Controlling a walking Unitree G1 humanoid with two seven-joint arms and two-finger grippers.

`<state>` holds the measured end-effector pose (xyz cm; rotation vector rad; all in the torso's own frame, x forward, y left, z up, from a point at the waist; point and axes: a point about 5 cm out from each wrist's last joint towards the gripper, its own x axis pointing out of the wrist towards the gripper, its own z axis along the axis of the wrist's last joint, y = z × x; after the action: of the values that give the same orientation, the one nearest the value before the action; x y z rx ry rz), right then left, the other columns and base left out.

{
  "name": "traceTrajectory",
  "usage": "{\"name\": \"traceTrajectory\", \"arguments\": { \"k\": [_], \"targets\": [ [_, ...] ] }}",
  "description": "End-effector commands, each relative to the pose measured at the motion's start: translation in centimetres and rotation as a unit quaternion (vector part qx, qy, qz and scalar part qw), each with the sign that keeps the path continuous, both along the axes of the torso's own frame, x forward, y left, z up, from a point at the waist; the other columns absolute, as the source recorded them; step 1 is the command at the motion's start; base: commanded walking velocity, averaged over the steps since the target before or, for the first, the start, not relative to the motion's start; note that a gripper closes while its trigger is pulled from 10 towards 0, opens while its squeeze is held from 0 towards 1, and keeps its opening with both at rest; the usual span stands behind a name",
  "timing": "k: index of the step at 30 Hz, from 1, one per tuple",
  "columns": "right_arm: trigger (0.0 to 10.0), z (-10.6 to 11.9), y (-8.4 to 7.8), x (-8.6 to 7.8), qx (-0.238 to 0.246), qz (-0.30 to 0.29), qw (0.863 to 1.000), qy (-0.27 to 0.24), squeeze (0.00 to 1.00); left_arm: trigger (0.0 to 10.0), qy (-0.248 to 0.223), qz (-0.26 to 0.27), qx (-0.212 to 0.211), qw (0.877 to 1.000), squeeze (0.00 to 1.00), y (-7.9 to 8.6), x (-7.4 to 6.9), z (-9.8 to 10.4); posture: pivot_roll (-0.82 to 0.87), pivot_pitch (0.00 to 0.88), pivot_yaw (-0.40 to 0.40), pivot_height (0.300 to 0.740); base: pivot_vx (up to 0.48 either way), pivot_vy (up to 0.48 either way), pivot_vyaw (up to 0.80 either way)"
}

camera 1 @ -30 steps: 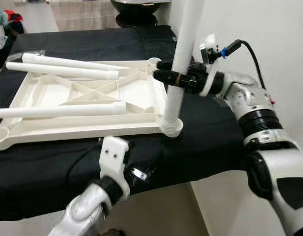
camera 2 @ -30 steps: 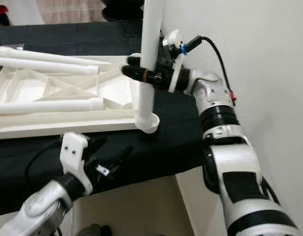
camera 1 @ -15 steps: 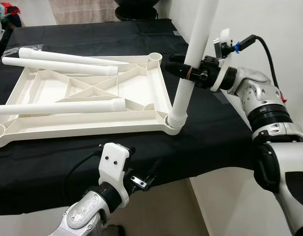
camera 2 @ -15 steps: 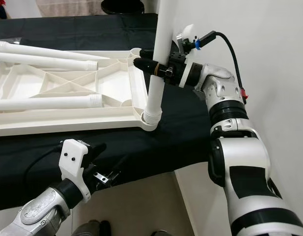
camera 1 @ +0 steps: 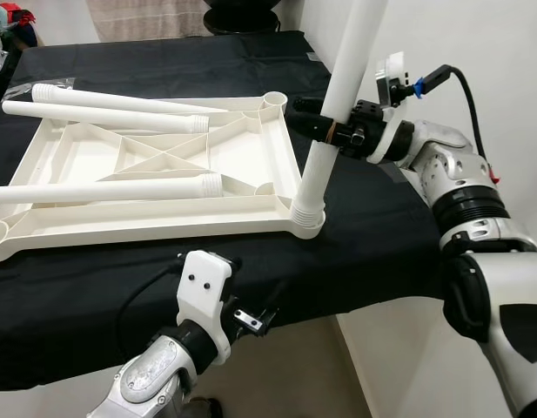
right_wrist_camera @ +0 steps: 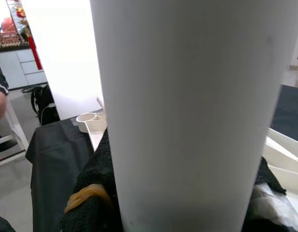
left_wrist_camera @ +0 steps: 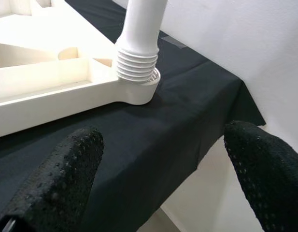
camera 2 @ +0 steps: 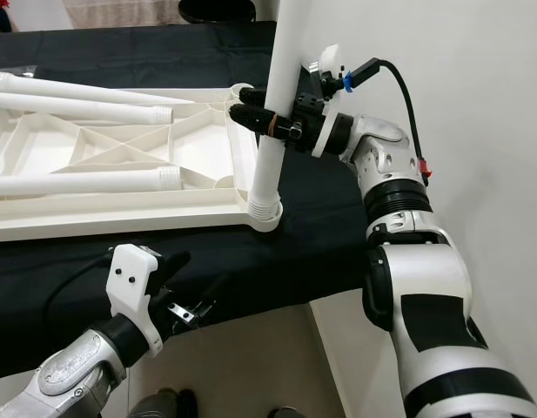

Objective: Building children table

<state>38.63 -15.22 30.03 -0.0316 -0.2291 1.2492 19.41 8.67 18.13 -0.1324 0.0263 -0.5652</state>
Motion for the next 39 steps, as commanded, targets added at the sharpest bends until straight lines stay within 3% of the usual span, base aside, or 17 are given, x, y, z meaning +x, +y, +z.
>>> {"name": "traceTrajectory", "arguments": {
  "k": [1, 39],
  "targets": [
    [10.0, -0.7, 0.2, -0.1, -0.011, 0.004, 1.0, 0.002, 0.0, 10.0, 0.001, -0.001, 0.001, 1.0, 0.0, 0.0, -0.2, 0.1, 0.15, 0.193, -0.062, 0.74, 0.0, 0.0, 0.0],
    [10.0, -2.2, -1.7, -0.3, -0.05, -0.007, 0.999, 0.014, 0.0, 10.0, -0.008, 0.006, 0.006, 1.0, 0.0, 0.2, 0.3, 0.5, 0.15, 0.211, -0.051, 0.74, 0.0, 0.0, 0.0]
  ]
}}
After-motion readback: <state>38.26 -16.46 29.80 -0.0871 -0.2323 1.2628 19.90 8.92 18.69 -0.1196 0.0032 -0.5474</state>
